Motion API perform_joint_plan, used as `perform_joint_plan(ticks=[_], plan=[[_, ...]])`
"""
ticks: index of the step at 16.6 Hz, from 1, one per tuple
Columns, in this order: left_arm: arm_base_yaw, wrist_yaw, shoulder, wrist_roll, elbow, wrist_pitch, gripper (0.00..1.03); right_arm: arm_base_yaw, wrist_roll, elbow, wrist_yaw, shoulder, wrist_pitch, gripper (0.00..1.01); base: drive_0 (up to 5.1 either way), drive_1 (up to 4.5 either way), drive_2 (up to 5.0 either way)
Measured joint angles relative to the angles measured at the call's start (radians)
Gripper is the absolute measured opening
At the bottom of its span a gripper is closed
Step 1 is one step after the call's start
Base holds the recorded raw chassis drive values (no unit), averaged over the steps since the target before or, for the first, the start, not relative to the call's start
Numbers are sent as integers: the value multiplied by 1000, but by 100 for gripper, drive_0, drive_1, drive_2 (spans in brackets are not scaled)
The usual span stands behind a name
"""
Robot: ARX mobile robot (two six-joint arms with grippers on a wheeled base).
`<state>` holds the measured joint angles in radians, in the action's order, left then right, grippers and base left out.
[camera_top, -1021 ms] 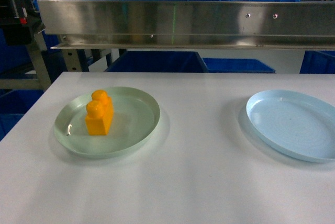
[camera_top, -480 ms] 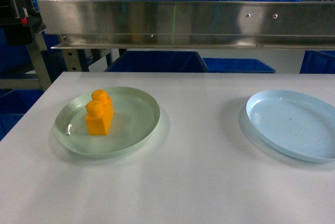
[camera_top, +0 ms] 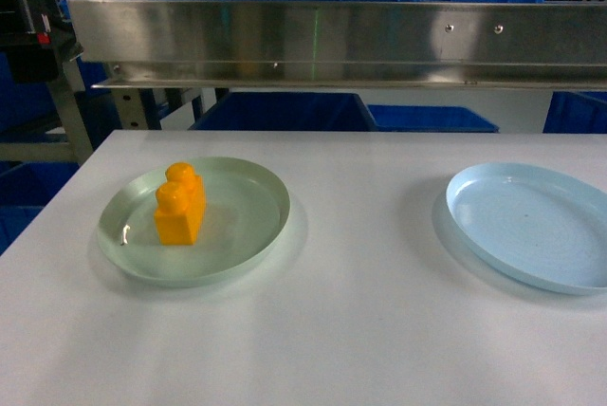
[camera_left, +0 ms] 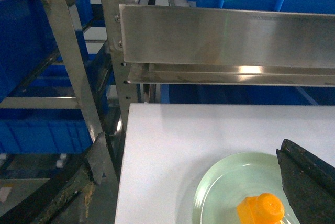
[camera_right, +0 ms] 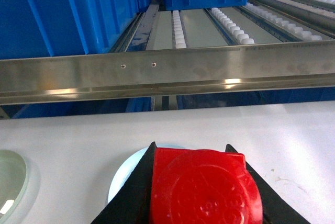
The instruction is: Sort and place red and yellow blocks in left bins
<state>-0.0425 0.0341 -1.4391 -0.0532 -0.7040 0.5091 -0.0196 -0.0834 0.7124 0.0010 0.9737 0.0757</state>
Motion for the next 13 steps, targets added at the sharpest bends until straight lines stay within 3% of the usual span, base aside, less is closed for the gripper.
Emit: perform_joint_plan(ticks=[2,4,6,8,10,13], plan=[[0,0,0,0,0,-1,98,0,3,0,0,0,0,28,0,0,0],[-16,64,-38,-36,-68,-125,98,0,3,0,0,0,0,28,0,0,0],[-73,137,-130,-73,-190,-151,98,0,3,0,0,0,0,28,0,0,0],[-135,187,-232,-127,-324,-349,98,0,3,0,0,0,1,28,0,0,0],[-168,193,-301,-150,-358,-472,98,0,3,0,2,0,1,28,0,0,0],[-169,207,-325,-152,-349,-459,98,0,3,0,2,0,1,28,0,0,0]])
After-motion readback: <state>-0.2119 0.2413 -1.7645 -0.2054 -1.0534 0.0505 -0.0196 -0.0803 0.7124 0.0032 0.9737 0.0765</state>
